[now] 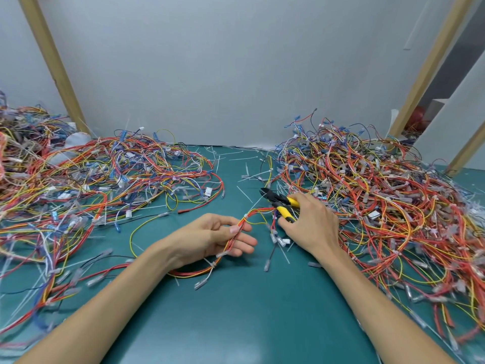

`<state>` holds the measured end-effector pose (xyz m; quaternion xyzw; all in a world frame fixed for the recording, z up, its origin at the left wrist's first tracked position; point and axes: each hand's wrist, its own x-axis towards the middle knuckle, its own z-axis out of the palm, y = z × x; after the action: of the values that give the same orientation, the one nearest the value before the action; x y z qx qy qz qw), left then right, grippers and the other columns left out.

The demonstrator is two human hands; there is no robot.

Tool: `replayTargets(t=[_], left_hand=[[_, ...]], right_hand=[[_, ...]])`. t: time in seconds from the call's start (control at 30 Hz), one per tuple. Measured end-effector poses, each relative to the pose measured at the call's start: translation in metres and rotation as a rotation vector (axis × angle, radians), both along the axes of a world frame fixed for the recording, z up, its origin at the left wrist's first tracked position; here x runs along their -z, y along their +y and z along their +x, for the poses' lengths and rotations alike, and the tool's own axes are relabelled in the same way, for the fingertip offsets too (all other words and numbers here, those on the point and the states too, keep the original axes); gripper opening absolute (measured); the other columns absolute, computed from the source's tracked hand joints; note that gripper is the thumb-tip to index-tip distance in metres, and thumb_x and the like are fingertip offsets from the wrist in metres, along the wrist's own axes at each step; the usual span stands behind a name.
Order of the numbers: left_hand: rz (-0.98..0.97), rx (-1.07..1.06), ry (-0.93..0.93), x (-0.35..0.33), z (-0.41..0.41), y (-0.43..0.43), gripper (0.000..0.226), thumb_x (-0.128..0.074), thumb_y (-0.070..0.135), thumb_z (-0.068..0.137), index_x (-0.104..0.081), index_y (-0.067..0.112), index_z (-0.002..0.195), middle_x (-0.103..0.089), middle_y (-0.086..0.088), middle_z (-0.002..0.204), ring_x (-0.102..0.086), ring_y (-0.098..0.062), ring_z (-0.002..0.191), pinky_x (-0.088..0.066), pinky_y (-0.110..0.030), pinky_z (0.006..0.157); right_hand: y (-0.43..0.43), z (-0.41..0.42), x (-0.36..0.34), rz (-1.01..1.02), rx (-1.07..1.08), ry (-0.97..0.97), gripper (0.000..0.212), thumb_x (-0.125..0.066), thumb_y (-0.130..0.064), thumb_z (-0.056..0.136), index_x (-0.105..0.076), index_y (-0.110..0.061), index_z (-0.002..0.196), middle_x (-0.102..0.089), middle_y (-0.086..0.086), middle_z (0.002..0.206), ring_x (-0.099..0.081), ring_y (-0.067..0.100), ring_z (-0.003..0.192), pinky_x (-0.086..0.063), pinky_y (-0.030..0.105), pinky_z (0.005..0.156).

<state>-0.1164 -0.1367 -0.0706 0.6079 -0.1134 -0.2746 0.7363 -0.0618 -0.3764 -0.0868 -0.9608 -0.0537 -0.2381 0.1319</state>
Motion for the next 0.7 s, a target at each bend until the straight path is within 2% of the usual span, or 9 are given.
replayTargets(t=[0.3,0.53,0.57,0.63,0.7], left_hand=[[-0.004,0.020,-0.037,0.0010,0.0006,-0.0003,0.030,-0.051,0.017,0.092,-0.055,-0.001,0.116,-0.073,-0.014,0.102,-0.071,-0.017,0.080,-0.055,-0.022,0.067],[-0.006,-0.014,-0.037,0.0006,0.0006,0.0005,0.029,-0.056,0.021,0.088,-0.056,0.002,0.110,-0.073,-0.013,0.100,-0.072,-0.018,0.080,-0.055,-0.022,0.068],[-0.024,-0.037,-0.031,0.0010,0.0013,0.0008,0.028,-0.056,0.020,0.088,-0.055,0.002,0.109,-0.073,-0.013,0.100,-0.072,-0.018,0.081,-0.055,-0.022,0.069],[-0.087,-0.096,-0.005,0.0028,0.0028,0.0006,0.023,-0.054,0.017,0.090,-0.054,0.002,0.107,-0.073,-0.014,0.099,-0.072,-0.018,0.084,-0.056,-0.021,0.070],[-0.147,-0.158,0.006,0.0053,0.0040,-0.0011,0.018,-0.050,0.012,0.093,-0.053,0.001,0.107,-0.074,-0.015,0.097,-0.073,-0.019,0.085,-0.057,-0.021,0.069]], right_hand=[[-0.0001,-0.0002,0.0008,0.069,-0.005,-0.035,0.044,-0.069,-0.048,0.075,-0.063,-0.029,0.114,-0.062,-0.011,0.096,-0.062,0.021,0.087,-0.033,0.026,0.063],[-0.0020,0.0012,0.0015,0.227,-0.043,-0.040,0.048,-0.071,-0.047,0.076,-0.060,-0.028,0.119,-0.061,-0.007,0.104,-0.060,0.018,0.088,-0.038,0.026,0.068],[-0.0023,0.0017,0.0008,0.287,-0.072,-0.062,0.050,-0.073,-0.046,0.076,-0.059,-0.025,0.120,-0.059,-0.005,0.106,-0.057,0.014,0.087,-0.039,0.024,0.072],[-0.0022,0.0019,-0.0019,0.393,-0.135,-0.133,0.051,-0.076,-0.045,0.077,-0.060,-0.018,0.118,-0.057,-0.004,0.105,-0.052,0.007,0.089,-0.036,0.010,0.080],[-0.0008,0.0002,-0.0051,0.440,-0.165,-0.196,0.049,-0.076,-0.049,0.078,-0.064,-0.016,0.112,-0.058,-0.007,0.097,-0.052,0.005,0.086,-0.029,-0.002,0.080]])
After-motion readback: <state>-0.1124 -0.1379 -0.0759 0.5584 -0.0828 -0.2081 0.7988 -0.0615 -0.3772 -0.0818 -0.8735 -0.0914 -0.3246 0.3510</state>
